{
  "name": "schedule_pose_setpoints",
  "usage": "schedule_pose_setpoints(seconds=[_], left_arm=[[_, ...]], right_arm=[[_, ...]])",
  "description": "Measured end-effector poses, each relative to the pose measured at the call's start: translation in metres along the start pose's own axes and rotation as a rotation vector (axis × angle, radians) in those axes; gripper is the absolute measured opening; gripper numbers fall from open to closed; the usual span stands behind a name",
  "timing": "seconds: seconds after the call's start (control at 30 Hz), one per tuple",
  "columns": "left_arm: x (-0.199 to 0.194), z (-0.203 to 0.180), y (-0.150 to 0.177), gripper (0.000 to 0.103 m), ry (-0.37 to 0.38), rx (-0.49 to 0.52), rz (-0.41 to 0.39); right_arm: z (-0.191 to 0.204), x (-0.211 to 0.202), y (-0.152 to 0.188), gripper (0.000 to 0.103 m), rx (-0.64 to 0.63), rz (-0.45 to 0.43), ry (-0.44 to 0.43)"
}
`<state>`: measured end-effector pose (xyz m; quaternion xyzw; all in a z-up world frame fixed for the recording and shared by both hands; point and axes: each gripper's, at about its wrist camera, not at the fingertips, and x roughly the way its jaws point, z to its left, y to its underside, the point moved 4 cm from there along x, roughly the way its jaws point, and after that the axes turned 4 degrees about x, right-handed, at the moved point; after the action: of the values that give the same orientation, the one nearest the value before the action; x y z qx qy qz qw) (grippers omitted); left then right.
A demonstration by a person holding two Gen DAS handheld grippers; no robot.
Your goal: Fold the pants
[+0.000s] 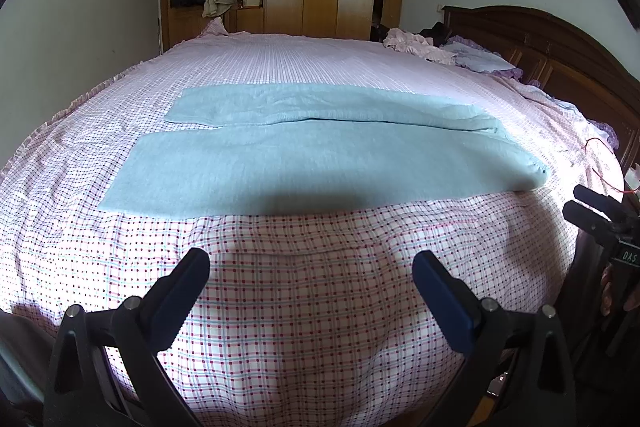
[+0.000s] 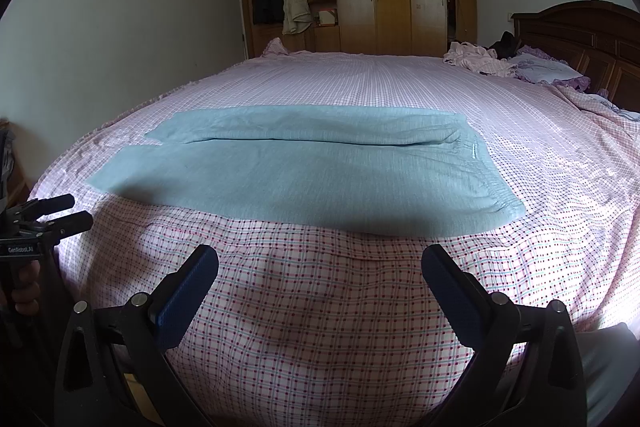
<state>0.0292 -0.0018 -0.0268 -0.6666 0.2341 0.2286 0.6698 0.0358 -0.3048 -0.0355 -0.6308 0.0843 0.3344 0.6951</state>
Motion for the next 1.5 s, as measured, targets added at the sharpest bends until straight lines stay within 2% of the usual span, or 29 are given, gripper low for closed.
schedule_pose_setpoints(seconds=[0.9, 1.27, 1.4, 1.5], left_arm=[[0.000, -0.002, -0.002, 0.103, 0.002, 0.001, -0.001], [0.001, -0.002, -0.001, 0.103, 0.004, 0.002, 0.011], [0.003, 0.000, -0.006, 0.103, 0.000, -0.008, 0.012], [0.011, 0.005, -0.017, 0.103, 0.007, -0.025, 0.020]], right_arm=[[0.000, 0.000, 0.000, 0.098, 0.000, 0.000, 0.000], [0.002, 0.007, 0.001, 0.098, -0.003, 0.027, 0.006], [0.001, 0.011, -0.006, 0.098, 0.011, 0.020, -0.015], [0.002, 0.018, -0.020, 0.098, 0.016, -0.026, -0.079]])
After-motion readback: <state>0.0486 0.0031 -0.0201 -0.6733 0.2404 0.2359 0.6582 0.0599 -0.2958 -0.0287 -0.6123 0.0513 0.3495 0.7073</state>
